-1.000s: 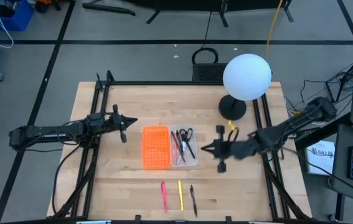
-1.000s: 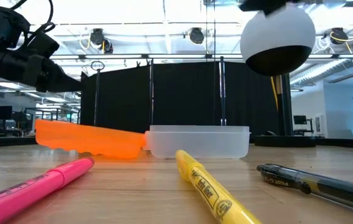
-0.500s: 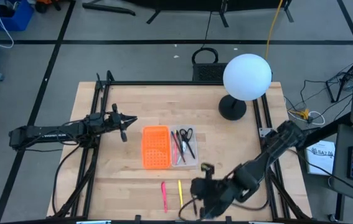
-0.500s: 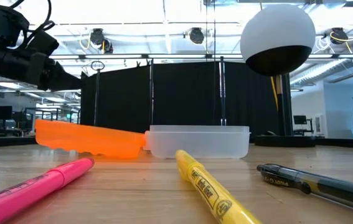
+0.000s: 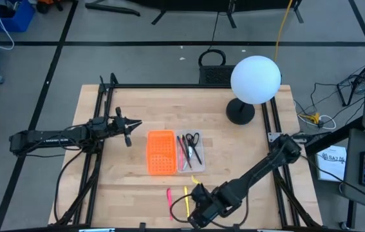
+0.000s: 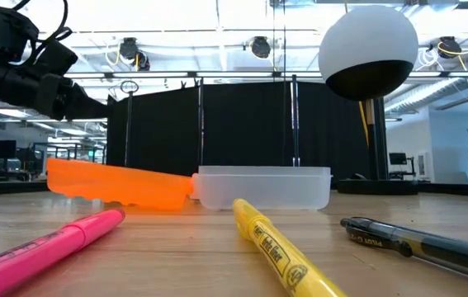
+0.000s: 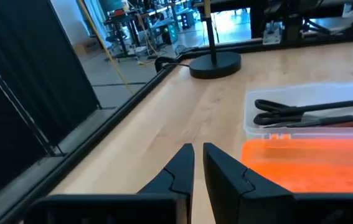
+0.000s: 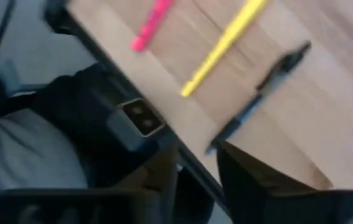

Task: Pick & place school supplies into a supply box
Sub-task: Put the black pen into the supply box

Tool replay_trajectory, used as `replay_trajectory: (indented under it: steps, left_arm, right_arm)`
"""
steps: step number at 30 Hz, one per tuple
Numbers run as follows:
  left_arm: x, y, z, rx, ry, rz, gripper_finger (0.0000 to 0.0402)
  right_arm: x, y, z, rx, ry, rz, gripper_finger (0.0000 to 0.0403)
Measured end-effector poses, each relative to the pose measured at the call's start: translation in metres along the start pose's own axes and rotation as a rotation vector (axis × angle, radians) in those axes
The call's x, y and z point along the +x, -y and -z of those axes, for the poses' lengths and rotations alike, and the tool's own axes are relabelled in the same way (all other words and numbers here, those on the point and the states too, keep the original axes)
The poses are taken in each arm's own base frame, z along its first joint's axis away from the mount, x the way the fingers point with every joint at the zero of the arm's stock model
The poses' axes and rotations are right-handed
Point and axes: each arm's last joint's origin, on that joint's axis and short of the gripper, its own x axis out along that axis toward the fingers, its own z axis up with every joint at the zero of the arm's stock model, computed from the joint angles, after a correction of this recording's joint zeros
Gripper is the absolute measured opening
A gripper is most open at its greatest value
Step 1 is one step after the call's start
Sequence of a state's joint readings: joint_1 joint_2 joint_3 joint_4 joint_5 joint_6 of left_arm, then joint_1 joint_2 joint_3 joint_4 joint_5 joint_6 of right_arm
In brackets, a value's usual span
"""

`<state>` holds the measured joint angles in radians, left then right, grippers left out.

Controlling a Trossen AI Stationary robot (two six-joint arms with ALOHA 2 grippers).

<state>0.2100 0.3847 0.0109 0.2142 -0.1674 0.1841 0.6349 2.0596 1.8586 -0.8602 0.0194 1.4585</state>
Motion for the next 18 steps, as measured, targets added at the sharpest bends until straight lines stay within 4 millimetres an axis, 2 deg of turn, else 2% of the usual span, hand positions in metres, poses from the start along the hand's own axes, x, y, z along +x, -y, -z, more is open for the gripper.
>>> replay_trajectory:
  steps: [4,8,18]
  left_arm:
    - [0.0,-0.001,-0.003,-0.009,0.024,-0.026,0.0044]
    - [0.0,-0.001,-0.003,-0.016,0.029,-0.031,0.0044]
    - [0.0,-0.001,-0.004,-0.016,0.033,-0.032,0.0044]
  right_arm:
    - [0.029,0.012,-0.003,0.131,-0.046,0.072,0.0157]
    - [0.05,0.023,-0.007,0.191,-0.045,0.127,0.0186]
    - [0.088,0.034,-0.013,0.223,-0.061,0.191,0.0205]
